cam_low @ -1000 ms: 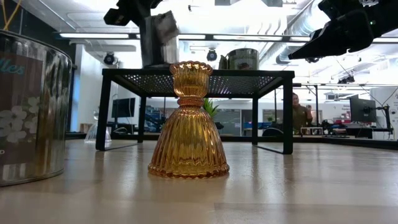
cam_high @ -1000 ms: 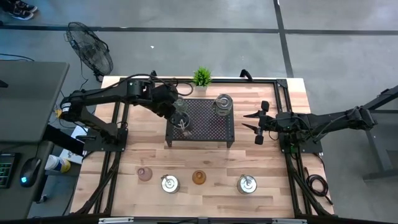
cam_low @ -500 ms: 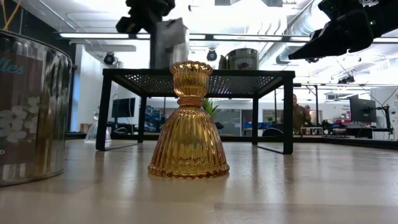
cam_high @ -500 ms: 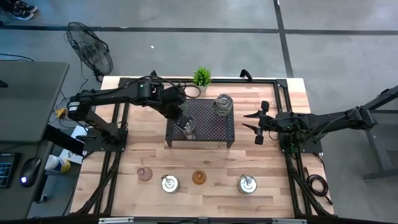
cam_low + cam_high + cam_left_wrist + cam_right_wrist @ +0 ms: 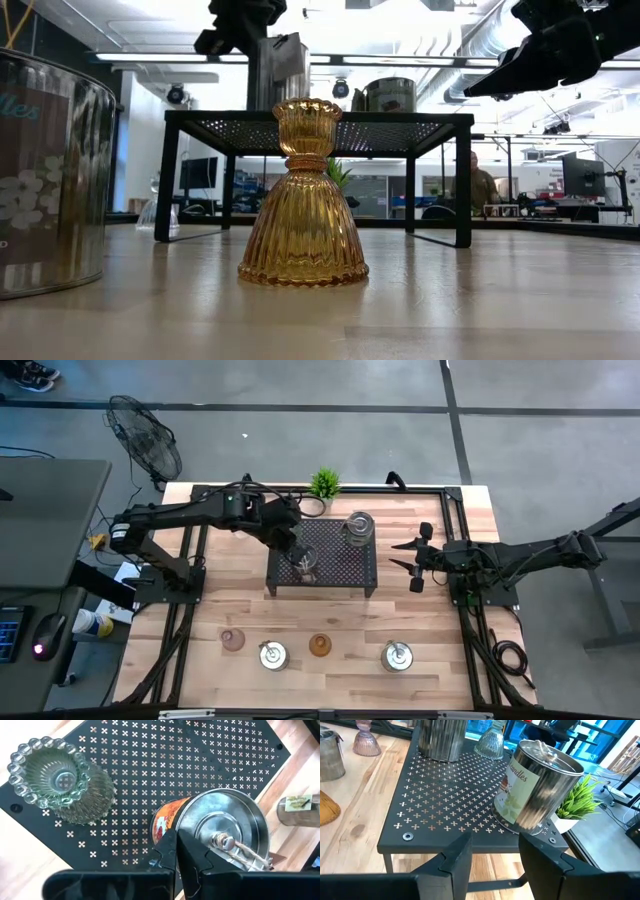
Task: Pick & Place candle stick holders
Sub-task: Put the orange scented candle on the shelf
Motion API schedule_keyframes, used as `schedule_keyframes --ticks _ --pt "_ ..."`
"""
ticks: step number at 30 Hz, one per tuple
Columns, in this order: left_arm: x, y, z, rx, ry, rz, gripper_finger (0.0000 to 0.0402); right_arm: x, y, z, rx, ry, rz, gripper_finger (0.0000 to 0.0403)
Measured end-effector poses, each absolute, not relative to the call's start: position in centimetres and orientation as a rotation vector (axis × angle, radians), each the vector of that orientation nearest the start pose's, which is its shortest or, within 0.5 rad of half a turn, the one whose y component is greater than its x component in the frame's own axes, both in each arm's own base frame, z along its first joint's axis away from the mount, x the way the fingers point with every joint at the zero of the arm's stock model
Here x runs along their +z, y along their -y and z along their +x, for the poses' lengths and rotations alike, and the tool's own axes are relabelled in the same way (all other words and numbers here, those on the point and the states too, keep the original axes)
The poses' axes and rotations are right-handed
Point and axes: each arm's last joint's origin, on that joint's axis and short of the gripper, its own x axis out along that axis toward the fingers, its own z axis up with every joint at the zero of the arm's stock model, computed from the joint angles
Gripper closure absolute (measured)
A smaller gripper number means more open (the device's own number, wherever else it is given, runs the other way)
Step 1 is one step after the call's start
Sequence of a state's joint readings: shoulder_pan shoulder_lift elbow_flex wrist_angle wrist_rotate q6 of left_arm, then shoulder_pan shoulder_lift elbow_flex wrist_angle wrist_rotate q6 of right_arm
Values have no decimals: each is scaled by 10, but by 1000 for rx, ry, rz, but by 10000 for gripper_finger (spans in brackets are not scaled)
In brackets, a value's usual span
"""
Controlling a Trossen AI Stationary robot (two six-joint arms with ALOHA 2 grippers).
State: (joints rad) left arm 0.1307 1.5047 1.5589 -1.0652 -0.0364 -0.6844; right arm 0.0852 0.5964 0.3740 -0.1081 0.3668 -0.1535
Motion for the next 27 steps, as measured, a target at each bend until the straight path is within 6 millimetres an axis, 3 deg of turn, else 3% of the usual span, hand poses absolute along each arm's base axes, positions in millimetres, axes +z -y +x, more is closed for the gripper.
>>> schedule_keyframes --ticks 20,27 --pt "358 -41 292 511 -915 -601 399 226 -2 144 -254 -344 -225 249" --pt "359 -42 293 527 -902 -578 345 226 -2 144 -255 -344 -220 249"
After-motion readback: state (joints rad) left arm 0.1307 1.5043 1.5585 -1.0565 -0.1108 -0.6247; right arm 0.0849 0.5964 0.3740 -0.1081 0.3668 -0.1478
